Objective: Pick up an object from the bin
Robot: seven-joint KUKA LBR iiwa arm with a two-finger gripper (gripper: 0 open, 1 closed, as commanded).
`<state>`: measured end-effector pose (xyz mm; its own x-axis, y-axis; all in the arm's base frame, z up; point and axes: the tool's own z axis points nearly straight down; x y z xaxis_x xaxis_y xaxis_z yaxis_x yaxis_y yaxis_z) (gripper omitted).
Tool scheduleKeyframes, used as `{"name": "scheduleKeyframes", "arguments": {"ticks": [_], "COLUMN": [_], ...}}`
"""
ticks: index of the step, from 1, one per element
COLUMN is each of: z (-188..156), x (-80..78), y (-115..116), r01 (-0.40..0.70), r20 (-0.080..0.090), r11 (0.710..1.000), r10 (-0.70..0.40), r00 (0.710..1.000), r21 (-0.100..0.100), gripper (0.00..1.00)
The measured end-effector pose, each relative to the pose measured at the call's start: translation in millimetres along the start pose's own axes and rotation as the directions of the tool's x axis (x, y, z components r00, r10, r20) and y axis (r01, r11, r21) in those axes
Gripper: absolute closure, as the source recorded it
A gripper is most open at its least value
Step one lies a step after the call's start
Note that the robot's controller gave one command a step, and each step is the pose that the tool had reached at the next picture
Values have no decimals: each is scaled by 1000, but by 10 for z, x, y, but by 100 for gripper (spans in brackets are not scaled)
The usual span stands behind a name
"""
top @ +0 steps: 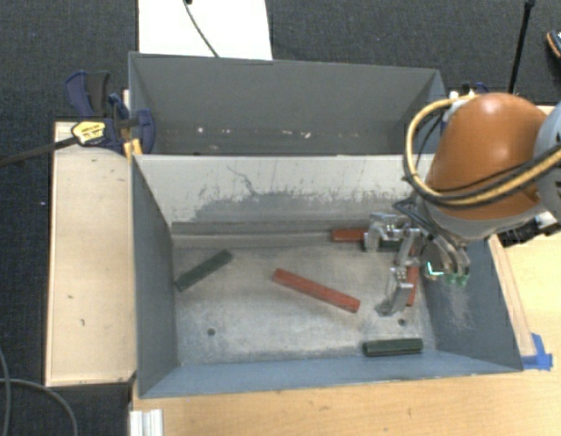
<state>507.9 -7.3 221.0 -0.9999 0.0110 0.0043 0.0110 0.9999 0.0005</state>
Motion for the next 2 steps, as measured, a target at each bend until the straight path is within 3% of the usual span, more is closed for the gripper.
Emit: {"name": "scheduleKeyframes", "arguments": {"ticks": [1,2], "z": [1550,1505], "x": [-61,-82], "y": [384,374], "r01": [-94,-95], "r20": [-1,6], "r11": [996,995], "r10": [94,95], "r00": [996,995], "r21": [-1,-1], "gripper": [0,100]}}
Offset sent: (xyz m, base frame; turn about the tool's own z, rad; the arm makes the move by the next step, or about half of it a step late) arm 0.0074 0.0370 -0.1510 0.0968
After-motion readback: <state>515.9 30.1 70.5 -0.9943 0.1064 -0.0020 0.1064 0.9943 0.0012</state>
